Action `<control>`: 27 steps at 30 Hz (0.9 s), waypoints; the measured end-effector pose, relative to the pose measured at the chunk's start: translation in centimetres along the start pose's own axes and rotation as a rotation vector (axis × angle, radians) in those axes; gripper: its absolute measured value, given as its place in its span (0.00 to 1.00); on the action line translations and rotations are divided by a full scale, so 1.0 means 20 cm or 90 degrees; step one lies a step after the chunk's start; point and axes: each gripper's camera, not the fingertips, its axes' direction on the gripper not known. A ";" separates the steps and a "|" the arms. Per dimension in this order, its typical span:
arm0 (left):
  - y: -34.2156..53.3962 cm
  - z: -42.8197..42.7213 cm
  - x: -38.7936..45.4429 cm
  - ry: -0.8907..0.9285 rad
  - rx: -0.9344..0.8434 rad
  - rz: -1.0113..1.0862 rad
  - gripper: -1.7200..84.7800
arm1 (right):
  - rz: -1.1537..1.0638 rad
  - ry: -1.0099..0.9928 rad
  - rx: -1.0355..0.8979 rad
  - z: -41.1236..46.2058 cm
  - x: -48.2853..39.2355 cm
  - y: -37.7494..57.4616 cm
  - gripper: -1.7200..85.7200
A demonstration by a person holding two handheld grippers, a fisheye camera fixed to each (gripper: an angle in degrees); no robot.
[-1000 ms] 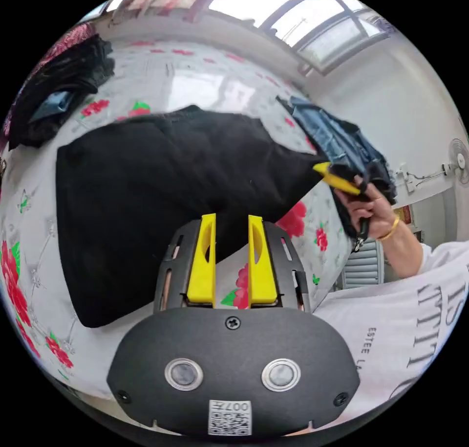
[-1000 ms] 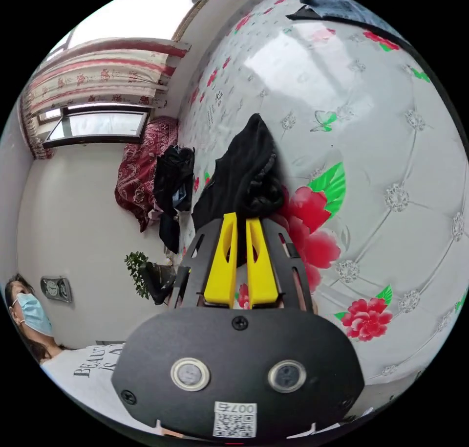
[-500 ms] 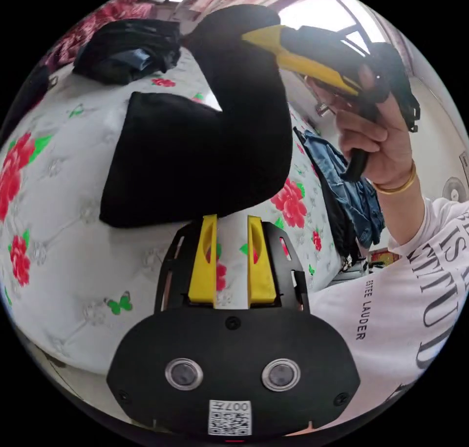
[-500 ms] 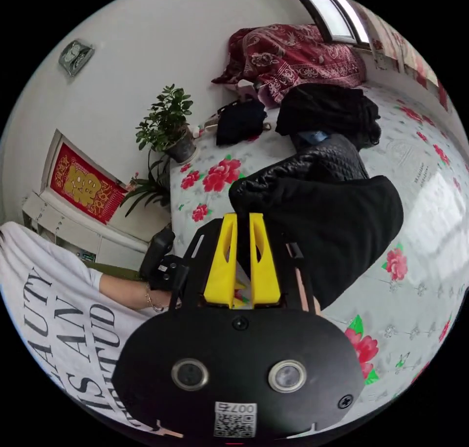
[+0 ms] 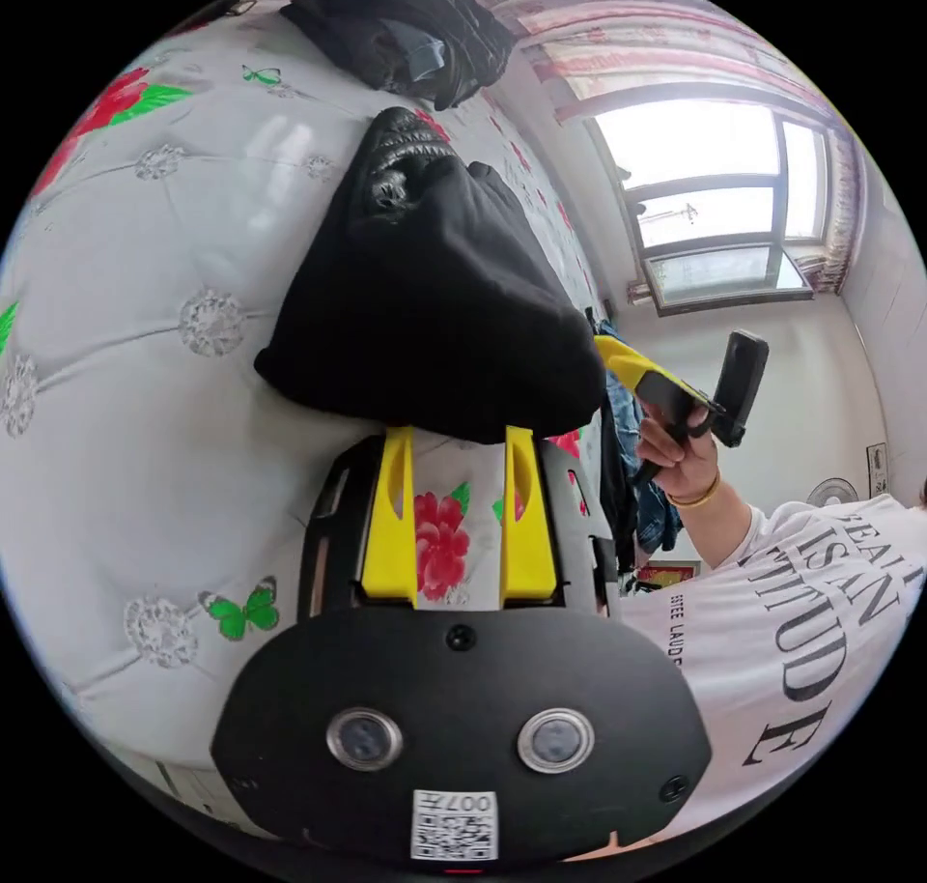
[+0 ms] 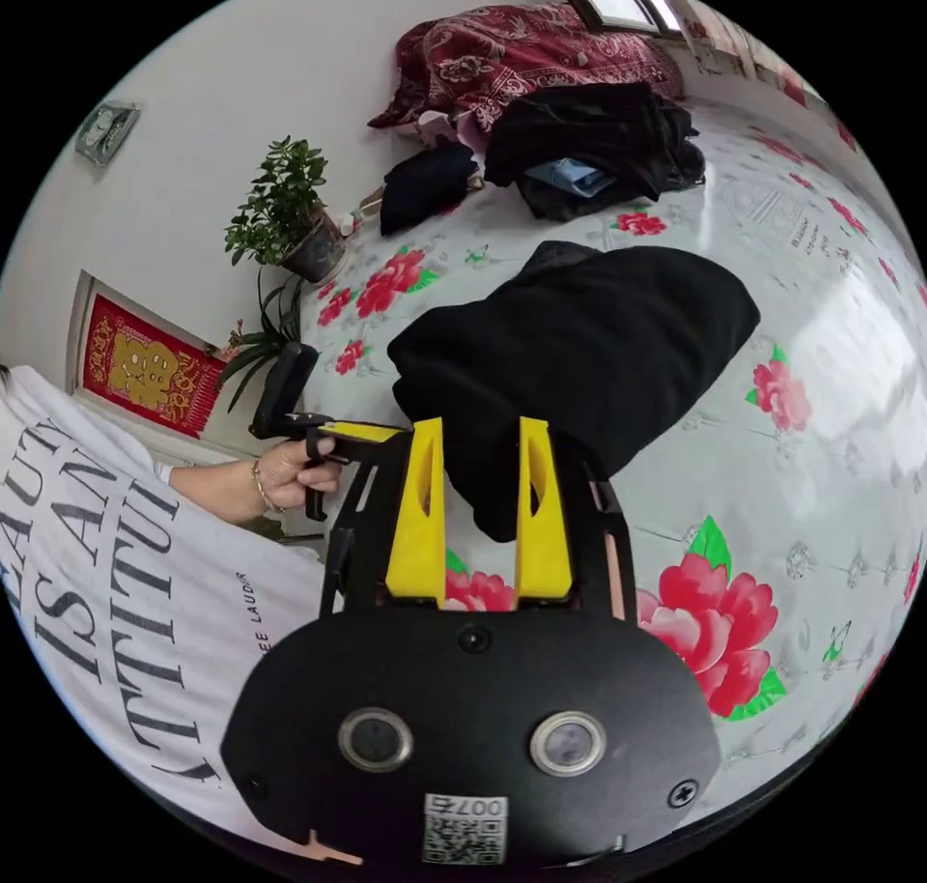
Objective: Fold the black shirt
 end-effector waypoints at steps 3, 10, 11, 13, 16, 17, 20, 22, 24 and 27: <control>-0.16 0.13 0.04 -0.022 -0.035 0.033 0.14 | 0.031 0.008 0.056 0.02 0.02 0.09 0.09; -0.69 0.50 0.18 -0.065 -0.091 0.110 0.13 | 0.009 0.223 0.157 0.05 0.13 -0.15 0.08; -0.82 0.59 0.22 -0.074 -0.088 0.133 0.13 | 0.012 0.266 0.168 0.05 0.22 -0.25 0.08; -1.05 0.74 0.27 -0.104 -0.077 0.168 0.14 | 0.048 0.309 0.179 0.02 0.45 -0.46 0.08; -1.41 0.93 0.37 -0.152 -0.067 0.198 0.15 | 0.100 0.345 0.169 -0.07 0.87 -0.89 0.08; -1.49 0.98 0.41 -0.193 -0.065 0.219 0.14 | 0.130 0.346 0.154 -0.13 1.01 -1.06 0.08; -1.49 1.04 0.50 -0.298 -0.075 0.268 0.12 | 0.232 0.282 0.137 -0.29 1.27 -1.31 0.08; -1.37 1.09 0.53 -0.355 -0.104 0.303 0.12 | 0.229 0.258 0.176 -0.37 1.27 -1.29 0.08; -1.18 1.14 0.54 -0.410 -0.141 0.328 0.12 | 0.187 0.267 0.246 -0.44 1.16 -1.14 0.08; -0.76 1.16 0.59 -0.463 -0.178 0.377 0.10 | 0.209 0.205 0.282 -0.54 1.00 -0.73 0.09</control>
